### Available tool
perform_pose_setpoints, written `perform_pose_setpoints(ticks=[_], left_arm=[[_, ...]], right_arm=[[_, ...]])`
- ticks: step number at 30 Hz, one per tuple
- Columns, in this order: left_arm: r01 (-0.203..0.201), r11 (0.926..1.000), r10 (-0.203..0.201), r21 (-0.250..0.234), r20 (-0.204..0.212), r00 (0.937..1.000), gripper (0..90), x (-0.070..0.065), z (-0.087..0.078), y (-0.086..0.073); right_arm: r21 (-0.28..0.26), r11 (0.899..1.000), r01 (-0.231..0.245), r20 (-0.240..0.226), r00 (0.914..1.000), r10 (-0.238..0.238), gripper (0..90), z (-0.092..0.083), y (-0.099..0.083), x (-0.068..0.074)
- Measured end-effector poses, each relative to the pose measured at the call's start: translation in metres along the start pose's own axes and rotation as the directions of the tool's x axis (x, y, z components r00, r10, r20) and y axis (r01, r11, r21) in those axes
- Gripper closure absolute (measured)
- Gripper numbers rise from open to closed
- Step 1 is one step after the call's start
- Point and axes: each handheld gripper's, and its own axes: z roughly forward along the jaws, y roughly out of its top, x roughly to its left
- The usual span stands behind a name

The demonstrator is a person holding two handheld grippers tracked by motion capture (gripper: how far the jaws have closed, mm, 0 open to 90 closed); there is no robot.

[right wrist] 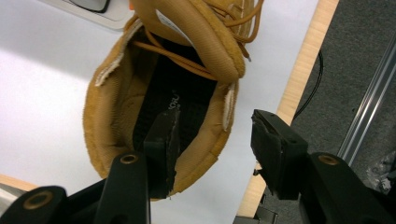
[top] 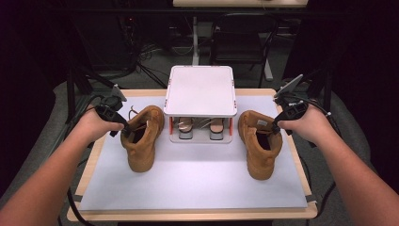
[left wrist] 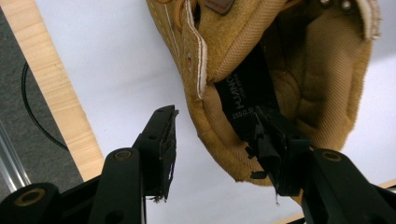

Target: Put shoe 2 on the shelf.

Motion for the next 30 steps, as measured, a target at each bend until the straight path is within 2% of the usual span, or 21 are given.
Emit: perform_pose_setpoints(ticks=[4, 7, 15, 18, 22, 23, 25, 26, 27, 30], left_arm=[[0.006, 0.9999, -0.006, 0.012, 0.000, 1.0000, 51.0, 0.000, 0.008, 0.002], [-0.004, 0.9998, 0.004, 0.019, -0.003, 1.0000, 51.7, 0.000, 0.015, 0.003], [-0.023, 0.9993, 0.024, 0.028, -0.018, 0.9995, 54.0, -0.001, 0.032, 0.004], [-0.023, 0.9992, 0.024, 0.033, -0.019, 0.9995, 54.7, -0.001, 0.036, 0.005], [-0.025, 0.9990, 0.026, 0.036, -0.022, 0.9994, 57.0, 0.000, 0.043, 0.005], [-0.025, 0.9990, 0.026, 0.037, -0.022, 0.9994, 57.9, 0.000, 0.044, 0.006], [-0.026, 0.9990, 0.027, 0.036, -0.020, 0.9994, 59.6, 0.000, 0.046, 0.006], [-0.029, 0.9990, 0.030, 0.033, -0.022, 0.9993, 60.4, 0.000, 0.047, 0.006], [-0.032, 0.9989, 0.033, 0.034, -0.025, 0.9991, 60.8, 0.000, 0.048, 0.007], [-0.034, 0.9988, 0.035, 0.036, -0.030, 0.9990, 62.5, -0.001, 0.050, 0.007]], right_arm=[[0.001, 1.000, -0.002, 0.004, 1.0000, 0.002, 51.9, 0.001, -0.002, -0.003], [-0.012, 1.000, -0.010, 0.001, 1.0000, 0.010, 52.0, 0.003, -0.003, -0.005], [-0.002, 1.000, -0.012, 0.000, 0.9999, 0.012, 52.1, 0.011, -0.006, -0.008], [-0.014, 1.000, -0.023, -0.001, 0.9997, 0.023, 52.2, 0.014, -0.007, -0.007], [0.003, 1.000, -0.014, -0.005, 0.9999, 0.014, 52.2, 0.017, -0.007, -0.008], [-0.009, 1.000, -0.025, -0.003, 0.9997, 0.025, 52.3, 0.019, -0.008, -0.007], [0.006, 1.000, -0.006, -0.001, 1.0000, 0.006, 52.2, 0.020, -0.007, -0.008], [0.013, 1.000, -0.008, 0.000, 1.0000, 0.008, 52.2, 0.021, -0.007, -0.008], [-0.004, 1.000, -0.020, -0.005, 0.9998, 0.020, 52.3, 0.023, -0.008, -0.007], [0.007, 1.000, -0.008, -0.001, 1.0000, 0.008, 52.2, 0.024, -0.008, -0.008]])
